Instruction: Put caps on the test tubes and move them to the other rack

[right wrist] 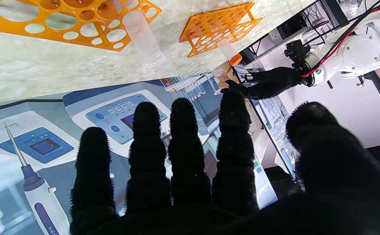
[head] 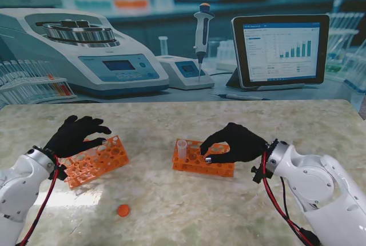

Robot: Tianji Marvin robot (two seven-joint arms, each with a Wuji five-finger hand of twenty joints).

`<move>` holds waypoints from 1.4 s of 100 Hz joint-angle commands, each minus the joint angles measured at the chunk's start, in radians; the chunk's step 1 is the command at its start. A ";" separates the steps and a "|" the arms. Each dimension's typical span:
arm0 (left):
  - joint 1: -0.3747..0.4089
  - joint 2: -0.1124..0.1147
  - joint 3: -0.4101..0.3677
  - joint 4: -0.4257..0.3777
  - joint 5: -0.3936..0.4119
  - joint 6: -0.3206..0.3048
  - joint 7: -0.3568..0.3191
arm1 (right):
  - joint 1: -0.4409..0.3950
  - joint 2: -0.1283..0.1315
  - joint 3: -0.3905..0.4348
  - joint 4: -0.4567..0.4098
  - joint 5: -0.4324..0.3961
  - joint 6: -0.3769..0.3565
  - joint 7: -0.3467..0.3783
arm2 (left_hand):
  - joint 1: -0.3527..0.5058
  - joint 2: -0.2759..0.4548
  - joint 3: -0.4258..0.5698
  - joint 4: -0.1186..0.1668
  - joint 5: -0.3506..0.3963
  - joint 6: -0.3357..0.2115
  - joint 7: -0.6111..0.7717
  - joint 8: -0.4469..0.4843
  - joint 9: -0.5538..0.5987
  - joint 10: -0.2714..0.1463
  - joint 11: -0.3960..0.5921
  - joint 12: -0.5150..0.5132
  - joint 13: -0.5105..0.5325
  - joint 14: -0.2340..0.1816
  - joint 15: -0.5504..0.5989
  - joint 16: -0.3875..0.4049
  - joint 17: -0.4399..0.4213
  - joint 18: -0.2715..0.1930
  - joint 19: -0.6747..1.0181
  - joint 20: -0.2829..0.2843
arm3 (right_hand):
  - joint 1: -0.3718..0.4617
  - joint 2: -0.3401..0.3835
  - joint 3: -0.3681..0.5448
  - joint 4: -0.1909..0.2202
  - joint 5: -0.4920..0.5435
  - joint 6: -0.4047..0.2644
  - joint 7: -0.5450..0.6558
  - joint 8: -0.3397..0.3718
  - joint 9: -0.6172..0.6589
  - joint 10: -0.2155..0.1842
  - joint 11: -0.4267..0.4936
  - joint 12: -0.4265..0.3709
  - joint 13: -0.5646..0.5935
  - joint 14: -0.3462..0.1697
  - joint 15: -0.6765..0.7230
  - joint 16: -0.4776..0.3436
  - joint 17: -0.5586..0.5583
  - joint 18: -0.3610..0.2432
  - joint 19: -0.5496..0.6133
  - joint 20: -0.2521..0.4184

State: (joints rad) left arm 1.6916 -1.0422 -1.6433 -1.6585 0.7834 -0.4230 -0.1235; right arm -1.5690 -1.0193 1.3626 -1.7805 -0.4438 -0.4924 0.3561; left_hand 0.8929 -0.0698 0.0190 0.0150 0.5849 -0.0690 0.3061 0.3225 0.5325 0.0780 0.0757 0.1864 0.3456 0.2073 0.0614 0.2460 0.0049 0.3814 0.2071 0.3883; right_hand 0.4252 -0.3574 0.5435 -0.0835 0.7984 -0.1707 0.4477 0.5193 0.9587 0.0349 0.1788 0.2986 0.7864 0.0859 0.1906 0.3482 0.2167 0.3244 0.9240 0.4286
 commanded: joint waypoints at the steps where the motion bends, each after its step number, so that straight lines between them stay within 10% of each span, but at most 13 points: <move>1: 0.003 -0.009 0.015 -0.023 -0.009 0.013 -0.008 | -0.021 -0.003 0.005 -0.009 -0.005 -0.007 -0.006 | -0.029 0.056 -0.025 -0.001 -0.028 0.016 -0.034 -0.021 -0.030 0.023 -0.018 -0.026 -0.019 0.023 -0.014 -0.017 -0.001 0.038 -0.047 -0.037 | -0.025 0.037 -0.018 0.023 -0.004 -0.008 0.004 0.006 -0.014 -0.026 -0.008 0.011 -0.013 -0.010 -0.009 -0.011 -0.016 0.021 -0.011 -0.013; 38: -0.023 -0.025 0.143 -0.020 -0.094 0.091 0.024 | -0.073 -0.007 0.048 -0.018 -0.031 -0.046 -0.040 | -0.072 0.088 -0.034 -0.008 -0.060 0.057 -0.098 -0.073 -0.021 0.041 -0.026 -0.036 0.035 0.045 -0.003 -0.013 0.041 0.116 -0.034 -0.050 | -0.025 0.039 -0.018 0.023 -0.006 -0.007 0.002 0.005 -0.016 -0.025 -0.009 0.010 -0.012 -0.016 -0.010 -0.012 -0.016 0.020 -0.011 -0.014; 140: -0.084 -0.063 0.403 0.005 -0.238 0.251 0.123 | -0.066 -0.035 0.005 0.095 -0.119 -0.016 -0.187 | -0.085 0.101 -0.036 -0.014 -0.049 0.082 -0.117 -0.108 -0.017 0.051 -0.032 -0.046 0.035 0.034 -0.003 -0.011 0.037 0.099 -0.031 -0.082 | -0.026 0.038 -0.018 0.023 -0.104 0.094 -0.080 -0.037 -0.079 -0.008 -0.045 -0.023 -0.041 -0.015 -0.037 -0.040 -0.036 0.017 -0.054 -0.052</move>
State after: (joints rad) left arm 1.6022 -1.0998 -1.2443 -1.6537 0.5491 -0.1789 0.0039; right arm -1.6357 -1.0436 1.3792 -1.7001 -0.5513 -0.5194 0.1727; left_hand 0.8234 -0.0110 0.0013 0.0151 0.5341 -0.0033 0.2094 0.2251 0.5325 0.1198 0.0631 0.1710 0.3748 0.2357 0.0614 0.2459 0.0505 0.4606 0.2064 0.3497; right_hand 0.4251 -0.3574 0.5433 -0.0835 0.7346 -0.0886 0.3880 0.5028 0.9052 0.0349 0.1543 0.2949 0.7739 0.0859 0.1887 0.3346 0.2025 0.3244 0.8982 0.4030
